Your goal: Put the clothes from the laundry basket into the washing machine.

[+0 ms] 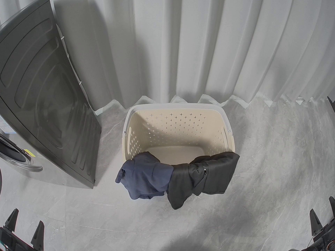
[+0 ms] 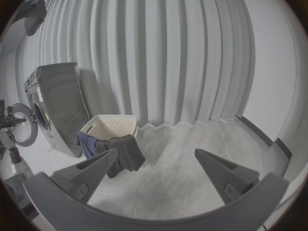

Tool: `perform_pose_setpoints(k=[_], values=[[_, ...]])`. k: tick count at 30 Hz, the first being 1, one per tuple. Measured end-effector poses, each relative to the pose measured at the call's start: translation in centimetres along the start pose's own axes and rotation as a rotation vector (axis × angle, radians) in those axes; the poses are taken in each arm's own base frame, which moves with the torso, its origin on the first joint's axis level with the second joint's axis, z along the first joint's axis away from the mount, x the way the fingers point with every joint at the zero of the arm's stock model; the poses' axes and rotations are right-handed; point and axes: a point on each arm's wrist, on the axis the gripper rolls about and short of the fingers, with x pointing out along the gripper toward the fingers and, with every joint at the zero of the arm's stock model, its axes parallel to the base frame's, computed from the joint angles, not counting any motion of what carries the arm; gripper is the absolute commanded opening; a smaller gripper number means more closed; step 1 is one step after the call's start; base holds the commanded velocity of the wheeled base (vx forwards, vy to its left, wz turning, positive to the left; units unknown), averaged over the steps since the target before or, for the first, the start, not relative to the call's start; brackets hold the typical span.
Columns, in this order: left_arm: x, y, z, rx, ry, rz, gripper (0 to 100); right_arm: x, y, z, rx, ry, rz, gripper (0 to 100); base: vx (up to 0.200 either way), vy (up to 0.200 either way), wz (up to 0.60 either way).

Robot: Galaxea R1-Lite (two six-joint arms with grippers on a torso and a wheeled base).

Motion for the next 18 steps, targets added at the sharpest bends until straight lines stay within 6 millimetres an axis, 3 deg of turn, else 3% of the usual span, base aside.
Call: perform_pose_setpoints(k=[3,9,18], values=[[0.0,0.0,0.0,0.000,0.000,0.000,100,-0.1,0.0,0.5,0.005,-0.016,-0.001,100,0.000,0.000,0.00],[0.0,0.0,0.0,0.001,0.000,0.000,100,-0.1,0.0,4.2,0.012,-0.071,0.024,100,0.000,0.000,0.00],[0.0,0.0,0.0,0.001,0.000,0.000,100,4.7,0.3,6.8,0.114,0.120,0.125,100,0.000,0.000,0.00]])
